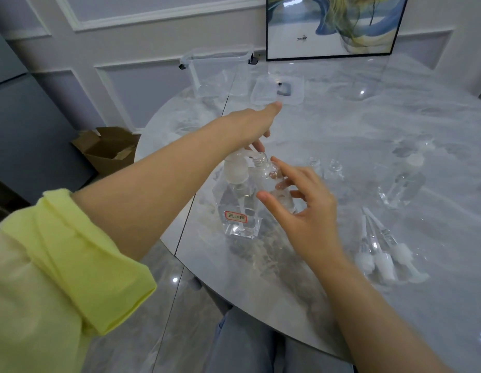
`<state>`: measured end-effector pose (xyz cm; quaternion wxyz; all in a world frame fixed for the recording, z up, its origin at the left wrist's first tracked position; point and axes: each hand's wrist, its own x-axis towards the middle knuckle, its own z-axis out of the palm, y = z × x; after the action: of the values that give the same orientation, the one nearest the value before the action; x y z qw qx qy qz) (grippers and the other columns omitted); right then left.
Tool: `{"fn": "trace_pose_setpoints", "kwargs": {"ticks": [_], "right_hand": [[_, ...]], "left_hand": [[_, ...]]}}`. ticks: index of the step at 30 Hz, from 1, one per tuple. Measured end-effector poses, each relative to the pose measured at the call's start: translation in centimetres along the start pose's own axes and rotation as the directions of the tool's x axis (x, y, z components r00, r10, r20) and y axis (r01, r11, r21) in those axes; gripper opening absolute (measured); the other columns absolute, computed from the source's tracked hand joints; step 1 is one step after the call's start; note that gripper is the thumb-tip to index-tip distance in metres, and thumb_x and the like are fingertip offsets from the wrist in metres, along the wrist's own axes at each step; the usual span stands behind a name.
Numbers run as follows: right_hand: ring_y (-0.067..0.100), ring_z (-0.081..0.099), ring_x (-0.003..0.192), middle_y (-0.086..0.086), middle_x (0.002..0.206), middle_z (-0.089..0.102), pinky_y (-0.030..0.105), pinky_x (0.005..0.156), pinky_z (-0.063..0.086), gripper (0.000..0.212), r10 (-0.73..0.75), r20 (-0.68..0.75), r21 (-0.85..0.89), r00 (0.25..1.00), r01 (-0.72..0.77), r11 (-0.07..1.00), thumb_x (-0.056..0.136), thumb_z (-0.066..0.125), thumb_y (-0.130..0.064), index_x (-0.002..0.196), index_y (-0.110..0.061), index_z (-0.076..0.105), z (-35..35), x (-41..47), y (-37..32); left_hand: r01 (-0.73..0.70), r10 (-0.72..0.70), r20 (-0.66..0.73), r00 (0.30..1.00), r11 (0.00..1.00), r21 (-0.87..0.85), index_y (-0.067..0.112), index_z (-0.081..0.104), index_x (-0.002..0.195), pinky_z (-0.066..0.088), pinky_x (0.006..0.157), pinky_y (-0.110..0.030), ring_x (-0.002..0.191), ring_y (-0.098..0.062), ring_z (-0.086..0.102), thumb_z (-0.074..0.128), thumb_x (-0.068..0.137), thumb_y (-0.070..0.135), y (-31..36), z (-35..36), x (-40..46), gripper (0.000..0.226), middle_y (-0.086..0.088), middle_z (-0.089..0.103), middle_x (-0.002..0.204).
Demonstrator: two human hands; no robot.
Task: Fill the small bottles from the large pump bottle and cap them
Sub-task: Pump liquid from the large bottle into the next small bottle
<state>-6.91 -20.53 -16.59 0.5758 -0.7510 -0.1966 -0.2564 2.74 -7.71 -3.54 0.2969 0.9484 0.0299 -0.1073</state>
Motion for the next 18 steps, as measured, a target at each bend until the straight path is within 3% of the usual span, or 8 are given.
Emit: {"fn": "trace_pose_setpoints", "kwargs": {"ticks": [12, 15, 18], "right_hand": [[0.003, 0.061, 0.100, -0.010, 0.112, 0.062, 0.010, 0.085, 0.049, 0.060, 0.012, -0.008, -0.009, 1.000, -0.013, 1.000, 0.085, 0.070, -0.047, 0.138, -0.022, 0.061, 0.01, -0.07, 0.15], [0.001, 0.061, 0.100, -0.016, 0.111, 0.060, 0.011, 0.086, 0.050, 0.059, -0.003, -0.007, -0.031, 1.000, 0.002, 1.000, 0.086, 0.068, -0.051, 0.138, -0.025, 0.059, 0.17, 0.06, 0.29], [-0.001, 0.059, 0.100, -0.025, 0.111, 0.056, 0.008, 0.085, 0.048, 0.057, 0.001, -0.010, -0.026, 1.000, -0.001, 1.000, 0.086, 0.068, -0.051, 0.137, -0.029, 0.057, 0.26, -0.11, 0.16]], "left_hand": [[-0.031, 0.032, 0.007, 0.999, 0.999, -0.019, 0.020, 0.069, 0.116, 0.047, 0.097, -0.040, 0.100, -0.022, 0.069, 0.017, 0.101, 0.068, -0.05, 0.05, 0.05, 0.072, -0.002, 0.075, 0.104], [-0.010, 0.012, 0.028, 1.000, 0.999, -0.041, 0.020, 0.069, 0.115, 0.045, 0.088, -0.039, 0.100, -0.023, 0.069, 0.017, 0.101, 0.069, -0.31, 0.17, 0.30, 0.073, -0.003, 0.076, 0.102], [-0.006, 0.007, 0.046, 0.999, 1.000, -0.017, 0.021, 0.069, 0.115, 0.045, 0.093, -0.041, 0.101, -0.023, 0.069, 0.016, 0.101, 0.069, -0.17, 0.19, 0.37, 0.074, -0.002, 0.076, 0.102]]}}
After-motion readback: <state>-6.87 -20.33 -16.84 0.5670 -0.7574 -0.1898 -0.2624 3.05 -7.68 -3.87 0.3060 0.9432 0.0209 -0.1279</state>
